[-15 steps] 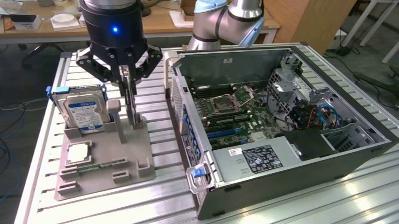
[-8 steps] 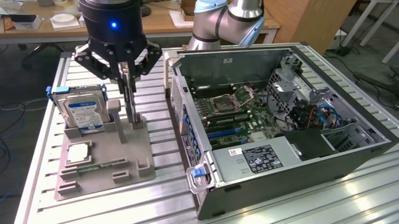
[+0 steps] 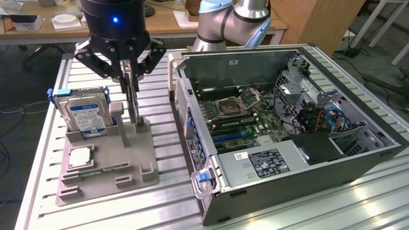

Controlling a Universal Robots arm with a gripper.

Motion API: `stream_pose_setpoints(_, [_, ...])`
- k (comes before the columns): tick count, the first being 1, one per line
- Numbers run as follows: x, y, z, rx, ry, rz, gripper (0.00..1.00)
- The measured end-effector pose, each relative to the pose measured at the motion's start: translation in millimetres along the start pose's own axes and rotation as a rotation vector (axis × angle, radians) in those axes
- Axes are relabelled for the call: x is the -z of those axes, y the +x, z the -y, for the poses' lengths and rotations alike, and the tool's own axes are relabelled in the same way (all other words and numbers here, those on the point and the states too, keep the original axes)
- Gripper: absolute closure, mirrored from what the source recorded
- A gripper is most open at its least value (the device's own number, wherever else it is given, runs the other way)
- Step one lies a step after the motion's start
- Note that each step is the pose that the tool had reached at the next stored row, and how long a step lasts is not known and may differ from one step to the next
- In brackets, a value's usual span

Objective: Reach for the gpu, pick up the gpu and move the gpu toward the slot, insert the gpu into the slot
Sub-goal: 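Pick up the gpu and move the gpu toward the slot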

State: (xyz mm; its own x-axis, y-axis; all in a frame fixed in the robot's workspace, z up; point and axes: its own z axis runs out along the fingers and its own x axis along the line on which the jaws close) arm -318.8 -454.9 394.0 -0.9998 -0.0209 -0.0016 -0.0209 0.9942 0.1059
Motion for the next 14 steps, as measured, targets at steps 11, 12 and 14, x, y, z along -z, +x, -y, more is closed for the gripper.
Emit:
stream_pose_setpoints(11, [3.9, 0.0, -0.4, 0.000, 0.0466, -0.0006, 0.74])
stream_pose_setpoints(12, [4.6, 0.0, -0.5, 0.000, 0.0480, -0.0006, 0.74])
stream_pose_setpoints(14, [6.9, 0.0, -0.7, 0.000, 0.0485, -0.0007, 0.74])
